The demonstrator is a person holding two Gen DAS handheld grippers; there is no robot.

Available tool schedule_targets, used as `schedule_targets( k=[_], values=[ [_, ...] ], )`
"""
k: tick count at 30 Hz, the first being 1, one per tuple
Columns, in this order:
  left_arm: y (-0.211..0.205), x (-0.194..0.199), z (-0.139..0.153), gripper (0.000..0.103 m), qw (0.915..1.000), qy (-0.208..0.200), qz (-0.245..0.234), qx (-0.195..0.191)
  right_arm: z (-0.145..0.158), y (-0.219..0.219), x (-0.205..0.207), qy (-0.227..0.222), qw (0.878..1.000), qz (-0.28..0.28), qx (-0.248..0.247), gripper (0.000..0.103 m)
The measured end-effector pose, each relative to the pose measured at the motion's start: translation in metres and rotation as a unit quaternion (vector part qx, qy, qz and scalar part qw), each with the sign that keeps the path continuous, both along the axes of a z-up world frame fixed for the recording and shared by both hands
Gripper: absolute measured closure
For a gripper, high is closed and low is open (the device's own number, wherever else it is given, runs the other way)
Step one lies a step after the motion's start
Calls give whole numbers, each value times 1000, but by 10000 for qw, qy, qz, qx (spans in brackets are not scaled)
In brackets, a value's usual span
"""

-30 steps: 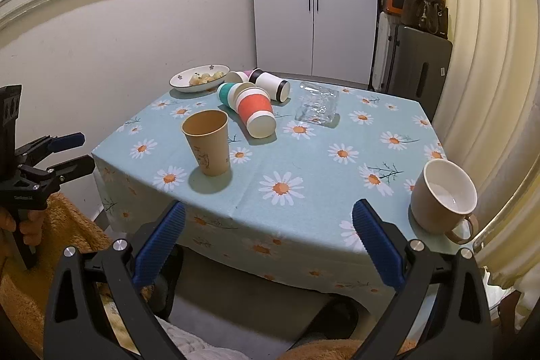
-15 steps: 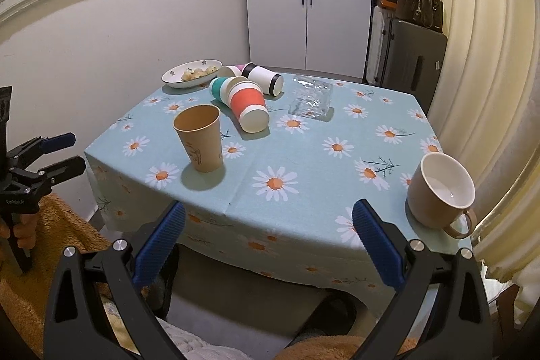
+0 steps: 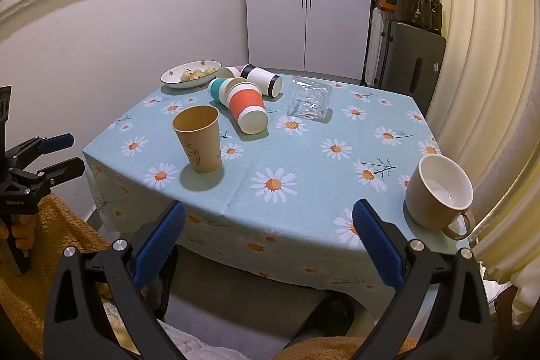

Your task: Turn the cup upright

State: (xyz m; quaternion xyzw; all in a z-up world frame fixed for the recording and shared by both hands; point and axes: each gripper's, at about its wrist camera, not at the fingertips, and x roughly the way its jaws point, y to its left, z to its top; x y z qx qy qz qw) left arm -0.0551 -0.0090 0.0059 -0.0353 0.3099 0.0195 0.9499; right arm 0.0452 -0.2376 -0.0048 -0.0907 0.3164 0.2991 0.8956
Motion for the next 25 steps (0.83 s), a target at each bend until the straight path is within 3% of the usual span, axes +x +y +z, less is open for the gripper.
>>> schedule_targets(
  k=[25],
  values=[
    [-4, 4, -3, 6, 9999, 114, 5, 73, -1, 3, 0, 0, 10000, 77, -61, 5]
  ],
)
